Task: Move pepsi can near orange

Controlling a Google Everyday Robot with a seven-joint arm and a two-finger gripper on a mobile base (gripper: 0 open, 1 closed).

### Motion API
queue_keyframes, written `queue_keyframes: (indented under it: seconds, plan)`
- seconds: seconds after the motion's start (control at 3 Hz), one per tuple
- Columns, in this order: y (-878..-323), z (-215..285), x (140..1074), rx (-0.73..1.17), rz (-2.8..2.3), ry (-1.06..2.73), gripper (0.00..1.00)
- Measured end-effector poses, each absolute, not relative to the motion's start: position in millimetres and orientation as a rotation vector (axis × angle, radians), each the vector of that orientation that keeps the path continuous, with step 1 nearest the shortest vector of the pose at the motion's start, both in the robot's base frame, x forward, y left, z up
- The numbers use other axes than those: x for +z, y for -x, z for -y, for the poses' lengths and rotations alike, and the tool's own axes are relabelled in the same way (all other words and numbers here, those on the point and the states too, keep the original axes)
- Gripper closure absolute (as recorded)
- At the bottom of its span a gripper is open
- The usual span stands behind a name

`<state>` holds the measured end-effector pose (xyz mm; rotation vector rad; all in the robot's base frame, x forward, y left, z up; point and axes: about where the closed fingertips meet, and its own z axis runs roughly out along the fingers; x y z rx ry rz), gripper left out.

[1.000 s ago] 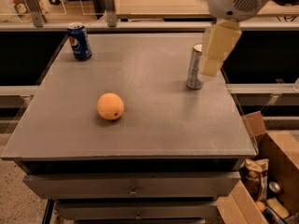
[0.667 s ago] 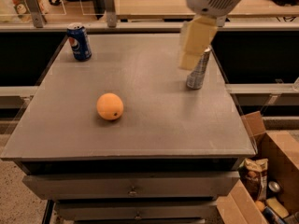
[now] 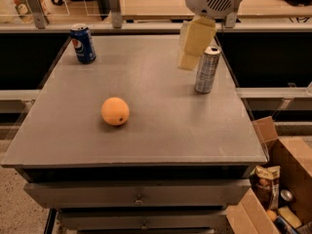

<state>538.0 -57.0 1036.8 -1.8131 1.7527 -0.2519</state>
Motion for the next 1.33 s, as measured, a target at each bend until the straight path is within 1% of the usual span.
queue_keyframes:
  seconds: [0.33, 0.67, 1.33]
  plan:
    - [-552, 47, 1037, -0.268, -1.764, 1.762, 0.0]
    - [-584, 22, 1039, -0.26, -1.733, 1.704, 0.0]
    - [-663, -43, 1020, -0.103, -1.662, 1.654, 0.0]
